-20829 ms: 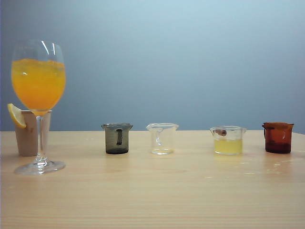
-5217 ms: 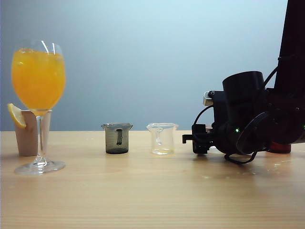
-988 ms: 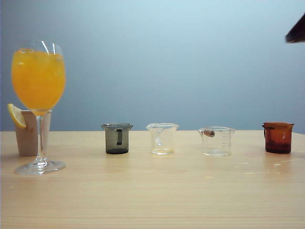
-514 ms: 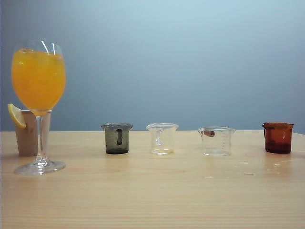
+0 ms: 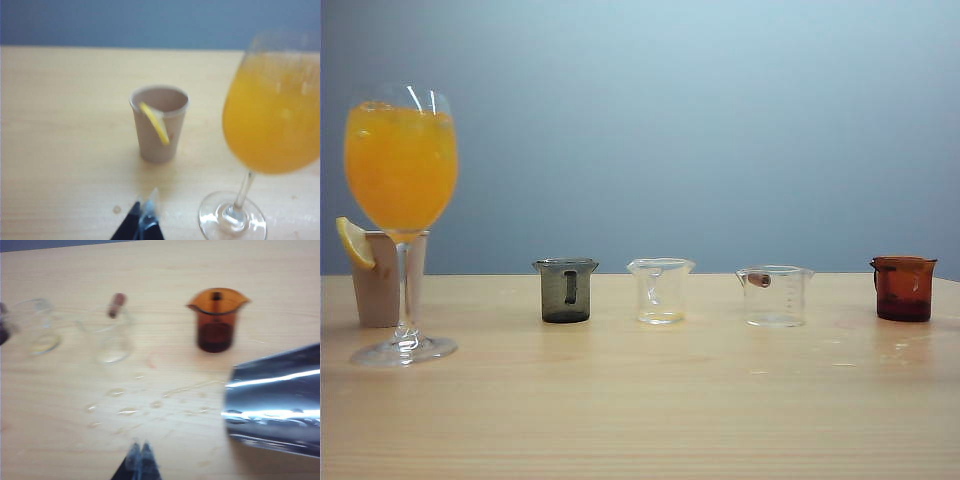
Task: Pick up the third measuring cup from the left, pour the pineapple juice inside into the goblet, and finally put the measuring cup back in its original place.
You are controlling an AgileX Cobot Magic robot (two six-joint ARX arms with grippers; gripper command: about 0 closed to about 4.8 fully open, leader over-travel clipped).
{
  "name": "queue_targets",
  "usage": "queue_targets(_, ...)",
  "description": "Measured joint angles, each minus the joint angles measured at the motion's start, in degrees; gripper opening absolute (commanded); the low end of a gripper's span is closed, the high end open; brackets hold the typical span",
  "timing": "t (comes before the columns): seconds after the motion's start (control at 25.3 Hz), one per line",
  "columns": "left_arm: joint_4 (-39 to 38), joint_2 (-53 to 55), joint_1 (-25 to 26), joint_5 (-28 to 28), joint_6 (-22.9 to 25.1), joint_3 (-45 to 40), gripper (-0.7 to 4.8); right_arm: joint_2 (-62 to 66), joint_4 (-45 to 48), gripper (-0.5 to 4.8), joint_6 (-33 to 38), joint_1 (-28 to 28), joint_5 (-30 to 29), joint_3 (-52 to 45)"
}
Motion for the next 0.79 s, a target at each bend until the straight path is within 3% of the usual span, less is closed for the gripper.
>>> queue_targets(0.08, 1.46, 0.00, 0.00, -0.04, 0.00, -1.73, -0.04, -0.94, 0.17, -0.03, -0.61, -2.19, 0.13, -0.02)
queue_targets(0.2, 5.60, -0.04, 0.00, -0.04, 0.02, -4.02, -0.04, -2.36, 1.46, 0.54, -1.79, -5.92, 0.26, 0.04)
queue_targets(0.36, 7.13, -0.04, 0.00, -0.04, 0.00, -6.91, -0.04, -3.69, 1.36, 0.54, -2.14, -9.68, 0.35, 0.09)
queue_targets(0.79, 8.61, -0.04, 0.00, -0.02, 0.02, -7.69, -0.04, -5.81, 1.68, 0.54, -2.14, -9.81, 0.28, -0.11)
